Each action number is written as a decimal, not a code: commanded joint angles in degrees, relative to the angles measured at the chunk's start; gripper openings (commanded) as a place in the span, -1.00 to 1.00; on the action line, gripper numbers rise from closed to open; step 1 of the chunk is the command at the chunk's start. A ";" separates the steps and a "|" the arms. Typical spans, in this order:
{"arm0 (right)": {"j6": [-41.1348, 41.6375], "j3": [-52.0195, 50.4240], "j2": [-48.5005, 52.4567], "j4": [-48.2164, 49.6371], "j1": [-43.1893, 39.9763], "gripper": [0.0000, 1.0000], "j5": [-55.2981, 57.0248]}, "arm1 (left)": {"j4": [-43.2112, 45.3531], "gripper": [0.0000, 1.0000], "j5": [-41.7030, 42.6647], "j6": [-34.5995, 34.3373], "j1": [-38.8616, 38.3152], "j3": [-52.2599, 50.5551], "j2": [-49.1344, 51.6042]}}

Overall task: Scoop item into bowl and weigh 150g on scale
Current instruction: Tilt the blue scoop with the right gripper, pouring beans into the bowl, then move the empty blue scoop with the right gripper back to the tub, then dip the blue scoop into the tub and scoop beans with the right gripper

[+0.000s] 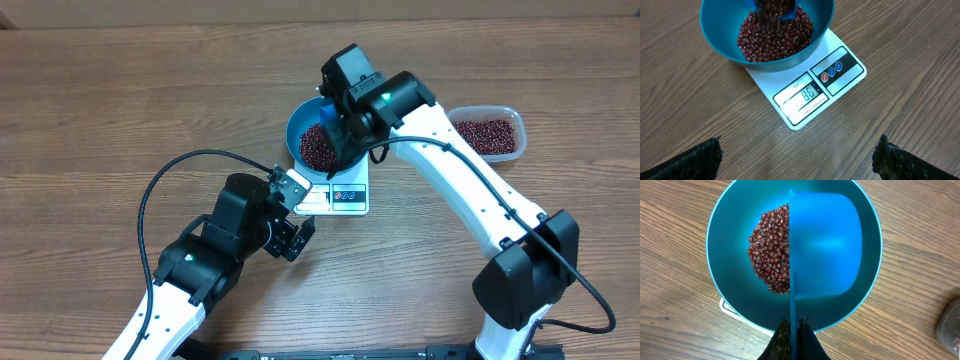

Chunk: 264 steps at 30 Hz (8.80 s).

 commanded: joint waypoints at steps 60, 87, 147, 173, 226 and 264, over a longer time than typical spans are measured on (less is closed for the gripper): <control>1.70 2.23 -2.40 0.50 4.72 -0.92 11.82 | 0.04 0.99 -0.22 -0.55 -0.39 -0.37 0.48; 8.37 7.43 -5.42 -1.42 3.32 -0.92 3.98 | 0.04 1.00 -0.22 -0.55 -0.39 -0.37 0.48; 19.93 11.41 8.76 -19.98 -26.29 -0.92 21.00 | 0.04 0.99 -0.22 -0.55 -0.39 -0.37 0.48; 19.45 11.39 17.68 -19.58 -29.90 -0.92 18.95 | 0.04 0.99 -0.20 -0.55 -0.39 -0.37 0.48; 2.29 11.52 11.96 -14.45 -35.82 -0.92 -12.55 | 0.04 0.99 -0.22 -0.55 -0.39 -0.37 0.48; -16.74 11.52 11.96 -19.85 -52.74 -0.93 -30.80 | 0.04 1.00 -0.22 -0.55 -0.39 -0.37 0.48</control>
